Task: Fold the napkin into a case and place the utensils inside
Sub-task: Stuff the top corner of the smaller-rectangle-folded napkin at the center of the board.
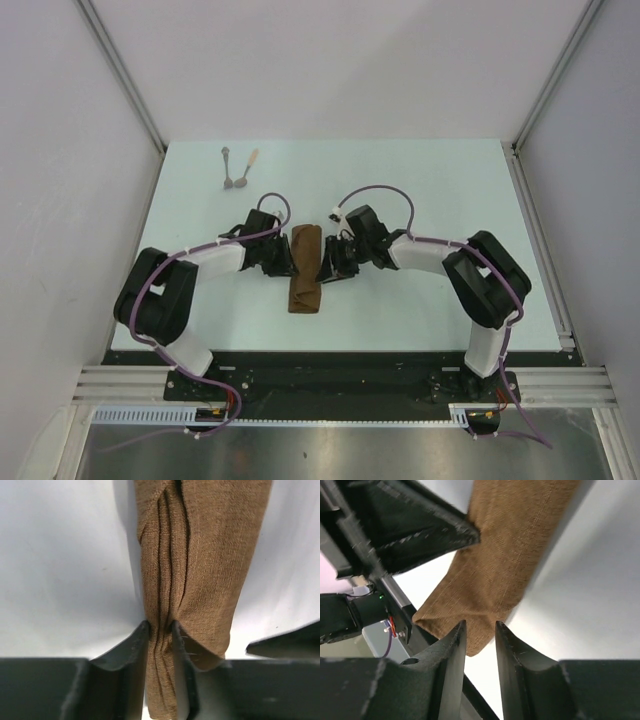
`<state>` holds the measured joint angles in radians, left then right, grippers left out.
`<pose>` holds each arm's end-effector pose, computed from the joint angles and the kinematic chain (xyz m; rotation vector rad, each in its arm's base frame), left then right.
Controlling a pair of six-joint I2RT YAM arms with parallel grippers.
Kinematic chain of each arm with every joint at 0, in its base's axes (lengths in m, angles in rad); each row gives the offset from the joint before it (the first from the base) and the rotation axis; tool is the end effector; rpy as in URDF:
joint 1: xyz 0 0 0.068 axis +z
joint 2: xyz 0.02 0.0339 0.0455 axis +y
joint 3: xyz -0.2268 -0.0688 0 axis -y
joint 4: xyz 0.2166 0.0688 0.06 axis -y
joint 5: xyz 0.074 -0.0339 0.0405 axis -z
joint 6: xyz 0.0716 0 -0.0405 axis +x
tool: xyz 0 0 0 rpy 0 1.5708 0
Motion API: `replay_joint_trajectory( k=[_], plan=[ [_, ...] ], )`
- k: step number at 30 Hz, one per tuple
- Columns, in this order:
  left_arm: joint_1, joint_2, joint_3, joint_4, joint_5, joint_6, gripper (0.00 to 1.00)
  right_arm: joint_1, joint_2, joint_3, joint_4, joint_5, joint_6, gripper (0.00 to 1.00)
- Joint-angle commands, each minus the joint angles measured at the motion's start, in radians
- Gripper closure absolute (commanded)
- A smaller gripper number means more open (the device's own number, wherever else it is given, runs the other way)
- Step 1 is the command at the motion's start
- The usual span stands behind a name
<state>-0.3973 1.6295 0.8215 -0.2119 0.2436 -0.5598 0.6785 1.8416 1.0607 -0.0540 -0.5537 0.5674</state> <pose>0.2713 -0.1326 0.1025 -0.1256 2.6893 -0.6425 0.2623 0.2598 0.1222 -0.4295 2.5847 1.1869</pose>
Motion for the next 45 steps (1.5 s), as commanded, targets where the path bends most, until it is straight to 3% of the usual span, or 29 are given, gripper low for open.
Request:
replay_joint_trajectory(
  k=[1,8,15,19,20,23,27,29,31,36,40,45],
  plan=[
    [0.025,-0.008,0.008,0.002,0.008,-0.002,0.79,0.038,-0.025,0.035,0.091,-0.029,0.029,0.67],
    [0.026,-0.016,-0.022,0.048,0.036,-0.026,0.92,0.081,0.050,0.062,0.192,-0.090,0.091,0.73],
    [0.038,-0.019,-0.047,0.068,0.040,-0.040,0.93,0.128,0.160,0.064,0.316,-0.161,0.180,0.78],
    [0.052,-0.042,-0.027,0.042,0.043,-0.043,0.79,0.148,0.215,0.024,0.402,-0.163,0.209,0.82],
    [0.057,-0.049,-0.024,0.033,0.042,-0.043,0.70,0.153,0.223,0.018,0.402,-0.152,0.203,0.83],
    [0.063,-0.086,-0.022,0.002,0.037,-0.042,0.57,0.153,0.235,0.004,0.440,-0.123,0.190,0.83],
    [0.074,-0.106,-0.032,-0.011,0.049,-0.045,0.58,0.154,0.243,0.009,0.364,-0.058,0.101,0.83],
    [0.083,-0.099,-0.001,-0.003,0.074,-0.043,0.68,0.154,0.248,0.002,0.338,-0.045,0.060,0.83],
    [0.083,-0.082,0.042,-0.023,0.068,-0.037,0.70,0.151,0.249,-0.007,0.329,-0.040,0.043,0.83],
    [0.078,0.027,0.200,-0.088,0.051,0.004,0.60,0.124,0.258,-0.076,0.428,-0.098,0.071,0.84],
    [0.057,0.104,0.237,-0.080,0.095,0.008,0.46,0.110,0.258,-0.090,0.439,-0.129,0.058,0.85],
    [0.032,0.167,0.283,-0.144,0.022,0.017,0.44,0.092,0.243,-0.131,0.494,-0.169,0.086,0.86]
  ],
)
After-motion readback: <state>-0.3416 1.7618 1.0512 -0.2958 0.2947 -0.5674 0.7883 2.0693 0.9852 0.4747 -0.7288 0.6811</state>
